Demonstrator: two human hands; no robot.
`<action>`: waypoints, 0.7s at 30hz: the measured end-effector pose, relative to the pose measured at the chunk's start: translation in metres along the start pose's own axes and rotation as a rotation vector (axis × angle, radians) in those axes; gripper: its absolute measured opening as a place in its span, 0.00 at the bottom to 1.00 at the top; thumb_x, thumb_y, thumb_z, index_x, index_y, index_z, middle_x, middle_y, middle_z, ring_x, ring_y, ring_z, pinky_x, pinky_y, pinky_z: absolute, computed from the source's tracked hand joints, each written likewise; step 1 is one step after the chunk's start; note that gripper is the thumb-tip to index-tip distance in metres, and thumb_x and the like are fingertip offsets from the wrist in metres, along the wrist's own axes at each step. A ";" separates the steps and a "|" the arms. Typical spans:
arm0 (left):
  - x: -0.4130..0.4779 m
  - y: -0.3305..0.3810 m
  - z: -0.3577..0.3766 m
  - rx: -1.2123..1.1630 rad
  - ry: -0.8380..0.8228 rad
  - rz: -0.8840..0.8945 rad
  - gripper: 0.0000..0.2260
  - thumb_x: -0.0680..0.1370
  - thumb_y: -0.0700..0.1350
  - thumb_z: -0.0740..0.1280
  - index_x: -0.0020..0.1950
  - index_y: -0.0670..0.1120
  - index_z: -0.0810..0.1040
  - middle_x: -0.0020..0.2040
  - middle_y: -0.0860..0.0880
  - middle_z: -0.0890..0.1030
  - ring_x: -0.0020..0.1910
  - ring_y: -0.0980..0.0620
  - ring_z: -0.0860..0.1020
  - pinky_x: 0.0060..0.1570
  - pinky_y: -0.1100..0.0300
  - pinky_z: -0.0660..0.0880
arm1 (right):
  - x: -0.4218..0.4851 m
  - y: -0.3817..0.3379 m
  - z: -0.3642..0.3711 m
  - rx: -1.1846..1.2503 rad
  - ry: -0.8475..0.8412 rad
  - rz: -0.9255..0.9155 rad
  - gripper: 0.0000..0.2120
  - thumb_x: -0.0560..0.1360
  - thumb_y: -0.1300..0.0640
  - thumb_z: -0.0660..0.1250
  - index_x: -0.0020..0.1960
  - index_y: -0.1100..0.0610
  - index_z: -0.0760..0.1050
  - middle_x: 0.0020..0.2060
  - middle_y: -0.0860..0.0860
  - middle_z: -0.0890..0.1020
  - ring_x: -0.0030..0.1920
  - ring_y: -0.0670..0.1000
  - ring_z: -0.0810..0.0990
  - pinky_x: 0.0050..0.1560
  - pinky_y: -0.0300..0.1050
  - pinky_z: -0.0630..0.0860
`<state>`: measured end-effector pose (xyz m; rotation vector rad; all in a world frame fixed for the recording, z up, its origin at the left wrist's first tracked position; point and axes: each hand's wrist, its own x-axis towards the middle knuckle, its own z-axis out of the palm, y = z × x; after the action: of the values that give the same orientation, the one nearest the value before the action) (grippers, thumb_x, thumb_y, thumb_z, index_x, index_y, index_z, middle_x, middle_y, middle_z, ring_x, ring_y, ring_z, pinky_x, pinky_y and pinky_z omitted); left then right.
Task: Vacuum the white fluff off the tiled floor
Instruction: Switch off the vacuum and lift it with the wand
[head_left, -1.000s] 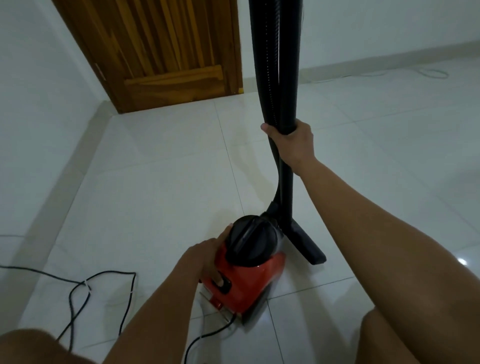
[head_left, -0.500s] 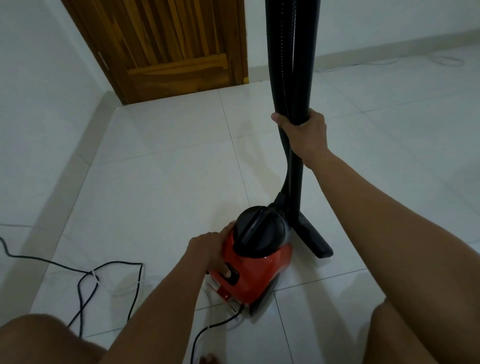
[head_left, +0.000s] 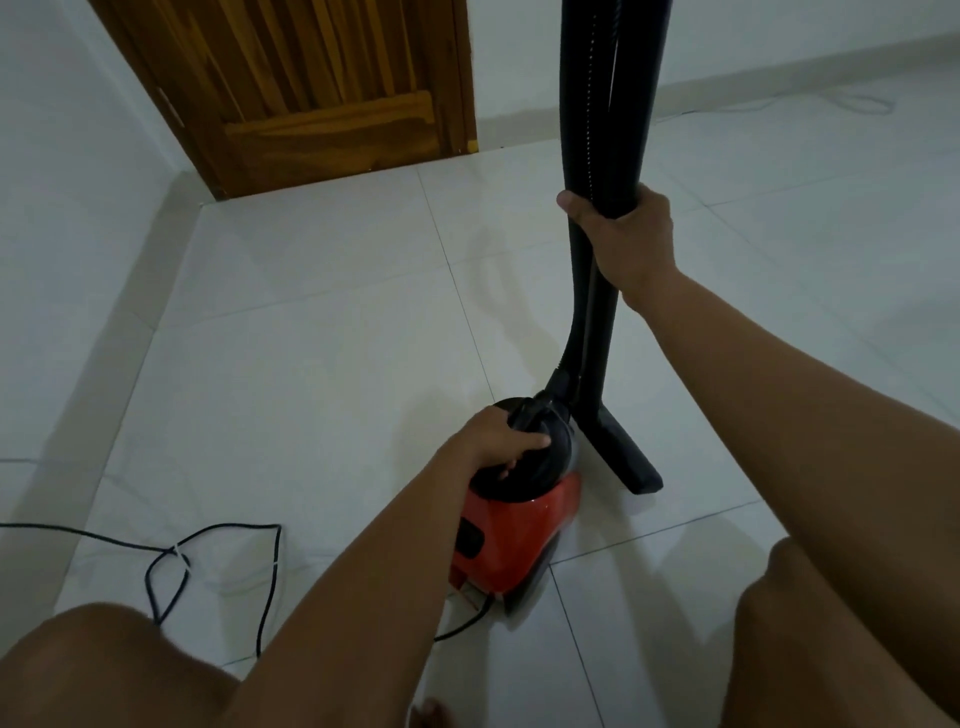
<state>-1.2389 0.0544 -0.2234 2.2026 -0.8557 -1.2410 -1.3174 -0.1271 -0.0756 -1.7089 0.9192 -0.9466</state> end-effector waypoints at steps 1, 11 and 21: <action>0.003 0.000 0.002 0.037 0.045 0.016 0.14 0.75 0.54 0.73 0.45 0.44 0.77 0.34 0.45 0.80 0.29 0.50 0.78 0.34 0.59 0.77 | 0.002 -0.003 -0.002 -0.004 0.012 0.000 0.25 0.71 0.42 0.78 0.60 0.55 0.81 0.46 0.46 0.85 0.46 0.45 0.85 0.45 0.35 0.80; -0.061 0.104 -0.040 -0.061 0.121 0.036 0.11 0.78 0.57 0.67 0.47 0.50 0.78 0.38 0.47 0.80 0.38 0.45 0.80 0.46 0.53 0.80 | 0.027 -0.156 -0.048 -0.064 0.066 0.007 0.18 0.70 0.43 0.78 0.54 0.51 0.81 0.41 0.41 0.84 0.43 0.42 0.84 0.46 0.36 0.81; -0.219 0.274 -0.165 -0.094 0.141 0.022 0.12 0.76 0.61 0.66 0.42 0.53 0.76 0.42 0.44 0.83 0.43 0.41 0.82 0.51 0.44 0.81 | 0.072 -0.410 -0.103 -0.087 -0.030 -0.001 0.24 0.70 0.44 0.79 0.60 0.56 0.82 0.48 0.47 0.85 0.47 0.45 0.84 0.46 0.33 0.80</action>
<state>-1.2608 0.0348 0.1634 2.1706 -0.7487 -1.0789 -1.3136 -0.1166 0.3534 -1.7917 0.9520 -0.8913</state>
